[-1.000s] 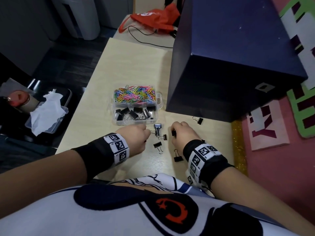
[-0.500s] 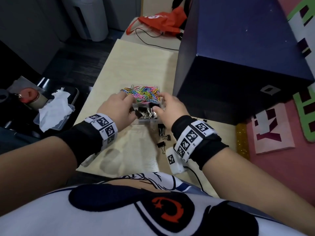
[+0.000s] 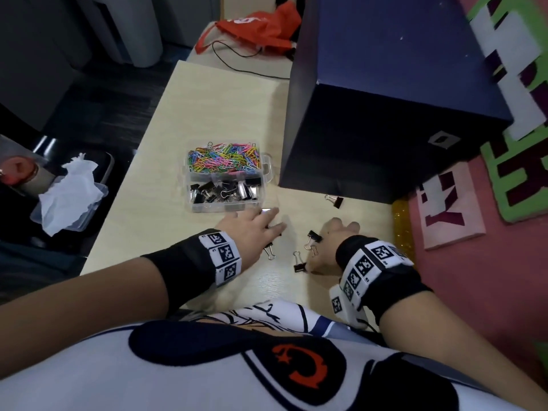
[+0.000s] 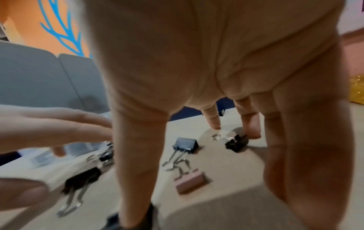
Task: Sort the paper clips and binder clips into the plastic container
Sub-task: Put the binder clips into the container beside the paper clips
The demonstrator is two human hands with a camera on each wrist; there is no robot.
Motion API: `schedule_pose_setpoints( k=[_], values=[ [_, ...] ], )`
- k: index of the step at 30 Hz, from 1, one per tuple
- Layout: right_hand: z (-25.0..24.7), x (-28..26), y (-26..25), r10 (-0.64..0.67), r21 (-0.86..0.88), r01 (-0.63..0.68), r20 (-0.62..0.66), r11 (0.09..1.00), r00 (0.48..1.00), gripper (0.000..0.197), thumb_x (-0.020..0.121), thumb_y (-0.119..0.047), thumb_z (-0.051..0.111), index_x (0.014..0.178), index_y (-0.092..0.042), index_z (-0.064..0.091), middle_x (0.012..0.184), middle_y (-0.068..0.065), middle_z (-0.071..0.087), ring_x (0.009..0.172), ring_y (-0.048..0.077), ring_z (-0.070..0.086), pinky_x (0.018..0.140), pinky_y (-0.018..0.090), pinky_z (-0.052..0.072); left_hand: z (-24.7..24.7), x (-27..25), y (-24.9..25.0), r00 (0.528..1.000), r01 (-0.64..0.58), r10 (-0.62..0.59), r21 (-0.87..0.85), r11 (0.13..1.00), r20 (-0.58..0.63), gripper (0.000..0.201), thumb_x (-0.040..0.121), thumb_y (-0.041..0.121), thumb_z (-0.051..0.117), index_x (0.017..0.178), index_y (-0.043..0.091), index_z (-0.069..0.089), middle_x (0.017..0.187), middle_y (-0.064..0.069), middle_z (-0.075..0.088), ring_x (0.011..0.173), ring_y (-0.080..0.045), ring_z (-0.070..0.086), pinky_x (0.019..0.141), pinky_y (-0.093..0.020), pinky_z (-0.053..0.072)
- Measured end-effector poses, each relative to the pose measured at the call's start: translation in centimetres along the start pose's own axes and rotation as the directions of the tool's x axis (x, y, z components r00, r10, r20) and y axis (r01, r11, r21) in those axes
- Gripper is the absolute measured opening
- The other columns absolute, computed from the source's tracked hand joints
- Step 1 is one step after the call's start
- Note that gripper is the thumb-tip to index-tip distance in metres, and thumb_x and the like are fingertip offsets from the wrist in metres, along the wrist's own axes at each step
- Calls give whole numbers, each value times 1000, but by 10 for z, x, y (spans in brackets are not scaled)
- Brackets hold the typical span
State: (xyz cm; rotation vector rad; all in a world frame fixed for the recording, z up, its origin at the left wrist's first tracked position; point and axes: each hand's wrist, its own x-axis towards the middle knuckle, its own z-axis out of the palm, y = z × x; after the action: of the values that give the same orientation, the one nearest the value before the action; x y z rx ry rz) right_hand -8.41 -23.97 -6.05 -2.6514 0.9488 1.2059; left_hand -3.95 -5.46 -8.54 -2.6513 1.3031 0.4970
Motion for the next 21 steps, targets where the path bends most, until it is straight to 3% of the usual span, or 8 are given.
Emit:
schedule_pose_setpoints(
  k=[2,4,6,8,11,15,19,21],
  values=[
    [8,-2,2,-27,24,27,6,999,1000,101,54,-47,85,132,-22,25,128,11,23,106,36,53,82,42,53,2,6,2,998,52,-53,15,999,29,66,92,28,50,147,31,14,158,-2,6,139,-28,24,99,-46,41],
    [14,-1,2,-82,88,85,-36,992,996,93,61,-34,84,132,-23,26,131,11,19,100,35,55,81,39,54,1,9,1,995,90,-90,2,996,31,56,89,25,58,139,25,31,152,-7,18,131,-30,36,92,-44,47],
    [19,-1,2,-178,153,190,-94,970,980,74,68,-25,79,125,-24,32,122,7,21,83,27,57,78,34,54,-1,8,-2,994,106,-106,-5,994,4,43,83,19,64,120,19,43,136,-10,33,115,-30,46,81,-40,52],
    [23,1,1,-279,200,313,-182,928,943,51,75,-18,72,114,-25,40,115,3,25,71,19,55,79,31,53,-1,6,-8,989,144,-144,-44,989,19,36,79,14,68,106,15,45,120,-9,38,99,-28,49,75,-38,54],
    [24,1,-2,-356,211,419,-281,883,891,29,82,-12,62,105,-25,49,113,2,33,77,21,59,80,30,52,-1,3,-17,974,224,-218,-115,968,69,29,81,16,68,97,10,45,105,-9,37,78,-24,50,70,-41,56],
    [22,1,-10,-408,156,479,-340,864,847,27,83,-14,61,106,-18,47,109,3,39,78,23,52,74,29,46,-2,-5,-24,971,231,-217,-146,962,103,25,93,27,53,110,8,51,116,-13,41,87,-30,59,75,-39,53],
    [17,6,-21,-441,107,500,-338,859,831,33,83,-14,61,110,-11,41,109,9,48,87,26,51,73,30,41,-3,-17,-29,973,223,-212,-121,967,96,23,95,30,48,109,12,49,113,-11,41,79,-28,56,64,-35,47],
    [14,7,-26,-445,94,498,-329,862,833,35,83,-16,61,112,-11,43,110,9,51,94,28,55,75,30,42,-1,-21,-30,971,227,-218,-88,970,100,23,96,29,43,110,12,50,113,-11,42,83,-30,59,63,-35,46]
  ],
)
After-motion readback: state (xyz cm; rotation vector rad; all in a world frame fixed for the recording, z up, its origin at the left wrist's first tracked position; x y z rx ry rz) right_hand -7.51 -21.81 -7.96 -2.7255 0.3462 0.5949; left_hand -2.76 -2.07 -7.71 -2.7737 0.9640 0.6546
